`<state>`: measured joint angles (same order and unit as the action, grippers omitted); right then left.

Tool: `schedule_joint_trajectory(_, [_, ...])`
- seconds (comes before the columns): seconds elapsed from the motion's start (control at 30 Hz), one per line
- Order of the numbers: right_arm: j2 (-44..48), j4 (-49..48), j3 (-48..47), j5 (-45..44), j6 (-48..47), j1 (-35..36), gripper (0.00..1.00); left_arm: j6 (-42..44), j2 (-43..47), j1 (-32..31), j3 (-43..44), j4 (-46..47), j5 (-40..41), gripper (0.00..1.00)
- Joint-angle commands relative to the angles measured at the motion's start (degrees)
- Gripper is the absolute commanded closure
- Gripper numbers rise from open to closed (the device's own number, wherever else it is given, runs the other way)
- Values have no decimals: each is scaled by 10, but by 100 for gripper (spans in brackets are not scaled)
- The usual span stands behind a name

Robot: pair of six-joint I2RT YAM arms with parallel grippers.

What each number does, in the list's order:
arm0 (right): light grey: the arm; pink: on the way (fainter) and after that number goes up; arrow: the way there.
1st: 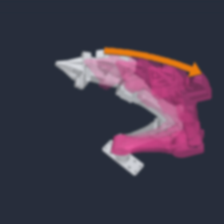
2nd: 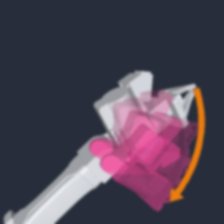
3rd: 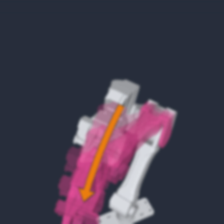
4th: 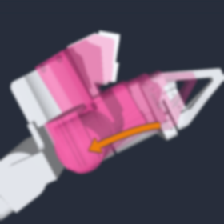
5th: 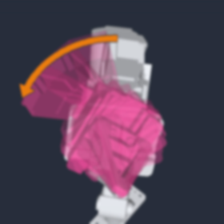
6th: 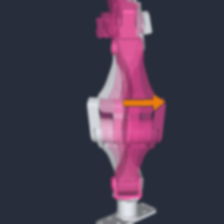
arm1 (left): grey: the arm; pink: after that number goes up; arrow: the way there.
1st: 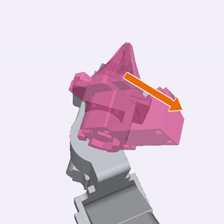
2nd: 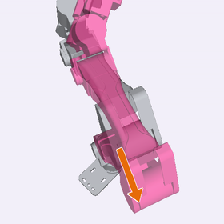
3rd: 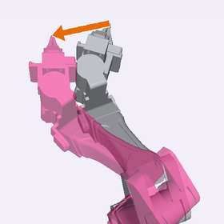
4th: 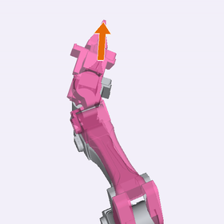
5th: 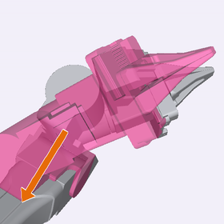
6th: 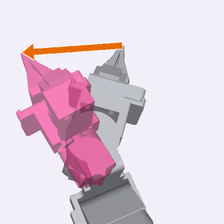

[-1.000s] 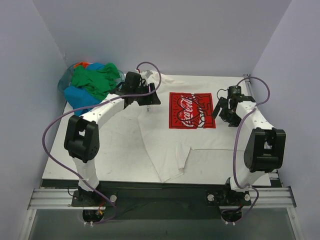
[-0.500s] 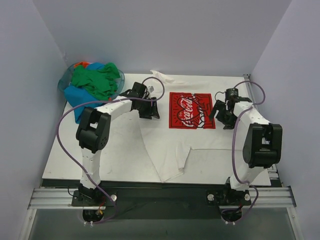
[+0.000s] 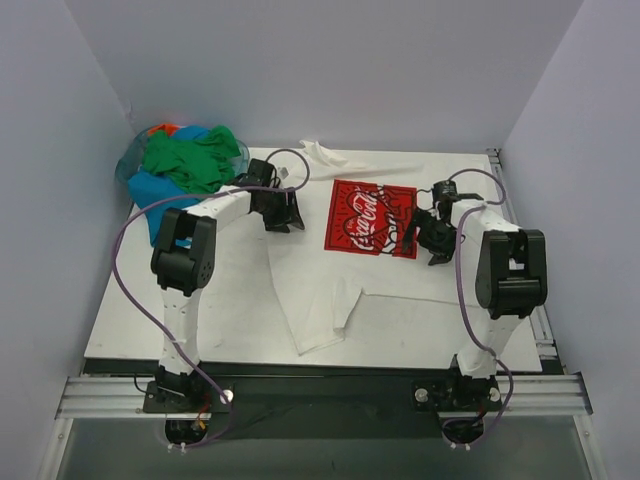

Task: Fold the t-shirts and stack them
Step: Flatten out the tshirt

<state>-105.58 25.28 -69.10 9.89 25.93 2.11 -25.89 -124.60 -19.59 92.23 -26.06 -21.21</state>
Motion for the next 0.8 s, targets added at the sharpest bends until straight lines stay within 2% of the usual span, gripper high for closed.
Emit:
schedule_joint_trajectory(0.0, [-17,38,-37,17,2,16,21,15,-33,22,35,-24,28,37])
schedule_joint_trajectory(0.17, [-55,55,-75,26,7,34,21,31,-78,39,117,-58,43,37])
schedule_joint_trajectory(0.2, [-66,62,-97,35,11,40,21,41,-96,40,170,-91,65,37])
schedule_joint_trajectory(0.23, [-72,64,-97,36,11,40,21,47,-105,40,170,-91,65,37])
schedule_joint_trajectory(0.37, [-98,79,-140,47,15,50,21,64,-148,41,262,-144,85,37])
schedule_joint_trajectory(0.5, [-115,91,-177,51,16,54,21,62,-176,41,329,-159,88,37])
schedule_joint_trajectory(0.67, [-114,116,-220,58,4,55,21,44,-149,40,335,-157,82,36])
schedule_joint_trajectory(0.77, [-96,124,-227,63,-4,54,21,47,-95,32,291,-139,95,36])
